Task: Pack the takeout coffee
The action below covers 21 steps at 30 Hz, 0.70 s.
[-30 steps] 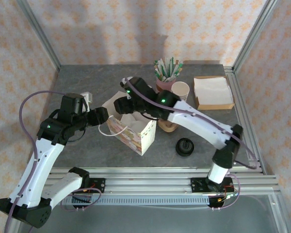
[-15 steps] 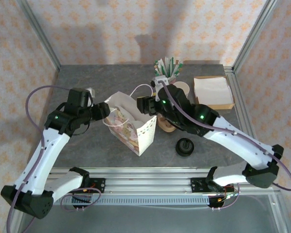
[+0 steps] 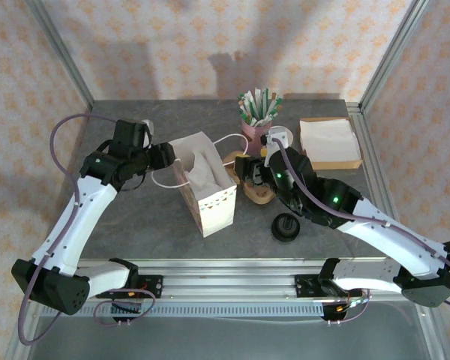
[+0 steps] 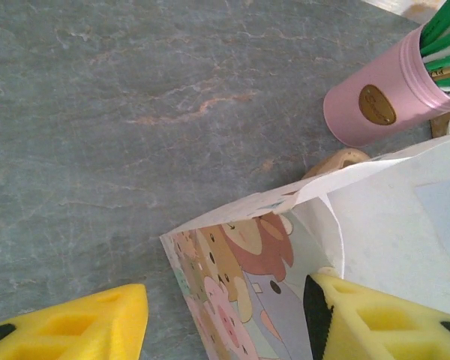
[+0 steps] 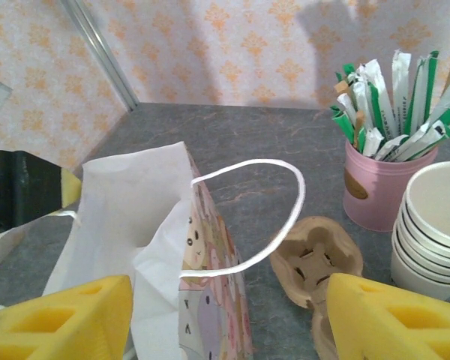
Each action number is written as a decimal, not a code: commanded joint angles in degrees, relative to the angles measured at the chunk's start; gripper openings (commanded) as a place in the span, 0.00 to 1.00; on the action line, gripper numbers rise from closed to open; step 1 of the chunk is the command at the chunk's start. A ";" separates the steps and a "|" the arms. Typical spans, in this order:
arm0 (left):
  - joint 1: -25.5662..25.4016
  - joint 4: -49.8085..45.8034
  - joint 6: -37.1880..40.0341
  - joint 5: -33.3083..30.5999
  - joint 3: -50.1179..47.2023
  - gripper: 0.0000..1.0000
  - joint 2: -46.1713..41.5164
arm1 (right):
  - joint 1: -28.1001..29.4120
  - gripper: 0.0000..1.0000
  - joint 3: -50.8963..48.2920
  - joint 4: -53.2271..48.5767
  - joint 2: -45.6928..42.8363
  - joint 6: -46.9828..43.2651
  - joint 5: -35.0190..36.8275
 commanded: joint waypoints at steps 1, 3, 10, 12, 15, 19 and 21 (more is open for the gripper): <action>-0.31 -2.26 3.14 -5.17 2.89 0.64 -3.96 | 0.17 0.69 -0.72 0.81 -2.11 -1.18 3.90; -0.31 -3.36 5.50 -6.58 3.29 0.73 -6.86 | 0.13 0.69 -0.79 0.89 -3.06 -2.22 5.24; -0.39 0.62 11.36 -9.69 2.30 0.98 -19.86 | 0.17 0.74 -5.27 6.86 -9.92 -9.22 11.86; -0.36 5.59 13.22 -9.58 -0.75 1.00 -23.93 | 0.19 0.76 -8.12 10.75 -12.62 -12.79 14.55; -0.40 12.16 15.22 -16.51 -5.67 1.00 -28.02 | 0.21 0.80 -13.79 18.65 -16.15 -18.79 20.02; -0.39 18.06 13.48 -34.06 -11.15 1.00 -29.44 | 0.18 0.89 -20.68 29.84 -18.18 -27.98 28.96; -0.31 20.11 11.45 -43.49 -13.69 1.00 -29.35 | -0.51 0.91 -24.66 37.73 -17.88 -34.51 32.69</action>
